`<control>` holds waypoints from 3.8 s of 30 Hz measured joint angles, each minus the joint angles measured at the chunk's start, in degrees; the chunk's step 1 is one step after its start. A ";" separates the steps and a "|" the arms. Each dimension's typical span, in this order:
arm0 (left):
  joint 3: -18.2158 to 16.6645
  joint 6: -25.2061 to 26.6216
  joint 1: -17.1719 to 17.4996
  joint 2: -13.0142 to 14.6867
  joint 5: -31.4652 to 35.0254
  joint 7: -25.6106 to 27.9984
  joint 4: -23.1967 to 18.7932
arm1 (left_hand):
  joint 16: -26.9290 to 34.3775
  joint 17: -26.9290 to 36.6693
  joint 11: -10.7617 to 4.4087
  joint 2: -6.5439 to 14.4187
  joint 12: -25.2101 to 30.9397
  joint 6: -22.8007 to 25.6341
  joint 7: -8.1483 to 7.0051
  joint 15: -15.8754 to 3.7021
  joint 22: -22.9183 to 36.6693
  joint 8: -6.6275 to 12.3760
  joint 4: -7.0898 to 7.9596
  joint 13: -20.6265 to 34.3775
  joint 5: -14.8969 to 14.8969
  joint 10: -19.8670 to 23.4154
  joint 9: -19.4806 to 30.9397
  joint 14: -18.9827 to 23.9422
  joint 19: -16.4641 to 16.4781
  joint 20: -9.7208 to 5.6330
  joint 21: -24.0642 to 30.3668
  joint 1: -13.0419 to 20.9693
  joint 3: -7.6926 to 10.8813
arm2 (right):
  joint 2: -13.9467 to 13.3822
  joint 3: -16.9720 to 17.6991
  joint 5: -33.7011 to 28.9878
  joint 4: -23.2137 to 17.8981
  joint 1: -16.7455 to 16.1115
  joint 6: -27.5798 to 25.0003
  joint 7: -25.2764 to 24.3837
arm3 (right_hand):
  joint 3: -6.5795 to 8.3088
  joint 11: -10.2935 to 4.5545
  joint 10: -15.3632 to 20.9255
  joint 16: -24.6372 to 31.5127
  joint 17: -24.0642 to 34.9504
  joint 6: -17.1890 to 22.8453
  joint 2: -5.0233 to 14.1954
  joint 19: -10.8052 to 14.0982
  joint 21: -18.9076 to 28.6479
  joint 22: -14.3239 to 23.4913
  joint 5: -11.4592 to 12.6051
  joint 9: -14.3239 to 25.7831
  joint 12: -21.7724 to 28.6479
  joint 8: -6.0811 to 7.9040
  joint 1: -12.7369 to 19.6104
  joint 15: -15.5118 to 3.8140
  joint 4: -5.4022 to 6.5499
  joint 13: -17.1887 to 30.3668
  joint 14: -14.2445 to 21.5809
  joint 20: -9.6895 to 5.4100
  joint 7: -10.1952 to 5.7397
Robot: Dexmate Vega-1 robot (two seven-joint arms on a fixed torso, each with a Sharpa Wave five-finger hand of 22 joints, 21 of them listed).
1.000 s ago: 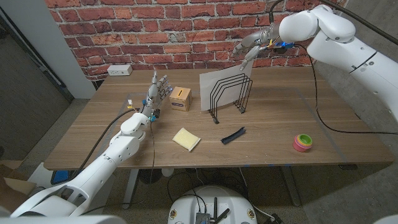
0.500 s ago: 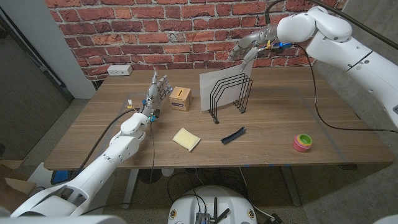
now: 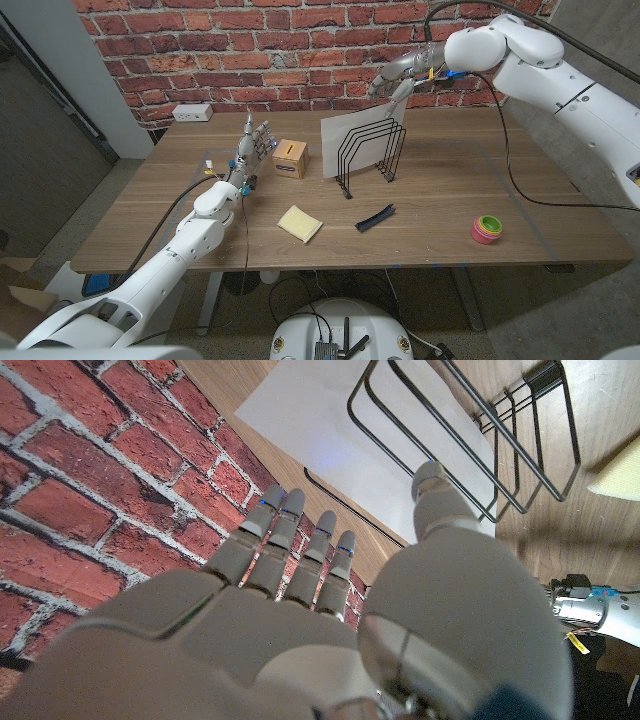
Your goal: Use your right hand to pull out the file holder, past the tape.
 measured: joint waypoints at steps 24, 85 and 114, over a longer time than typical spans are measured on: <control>0.00 0.00 -0.01 -0.01 0.00 0.01 -0.01 | 0.00 0.00 0.00 0.00 0.00 0.00 0.00 0.00 0.00 0.00 0.00 0.00 0.00 0.00 0.00 0.00 0.00 0.00 0.00 0.00 0.00 | 0.38 0.57 -2.50 1.72 -1.91 4.36 -4.58 | -0.65 -2.55 7.27 2.28 0.63 6.82 1.05 4.51 0.22 0.29 1.71 0.00 0.00 1.14 3.61 -0.63 0.20 -0.42 8.60 -1.03 -1.58; 0.02 0.03 -0.01 -0.03 0.01 0.01 -0.01 | 0.00 0.00 0.00 0.00 0.00 0.00 0.00 0.00 0.00 0.00 0.00 0.00 0.00 0.00 0.00 0.00 0.11 -0.11 0.00 0.00 0.00 | 2.54 -0.12 -5.86 6.13 -1.92 8.67 -11.22 | -3.93 -2.45 28.88 3.25 2.49 27.49 6.33 9.53 -0.23 0.57 0.40 0.85 -0.06 8.69 8.89 -5.59 0.79 1.73 28.25 -1.34 -1.17; 0.02 0.01 -0.01 -0.02 0.02 0.04 -0.01 | 0.00 0.00 0.00 0.00 0.00 0.00 0.00 0.00 0.00 0.00 0.00 0.00 0.00 0.00 0.00 0.00 0.10 -0.10 -0.01 0.00 0.00 | 3.39 -0.70 -4.99 8.03 -0.92 9.74 -11.88 | -7.92 -2.72 34.49 -2.73 8.69 33.03 11.41 11.67 1.33 1.37 -1.41 -0.01 -2.18 8.23 11.54 -8.88 0.94 5.44 35.56 -1.85 -0.95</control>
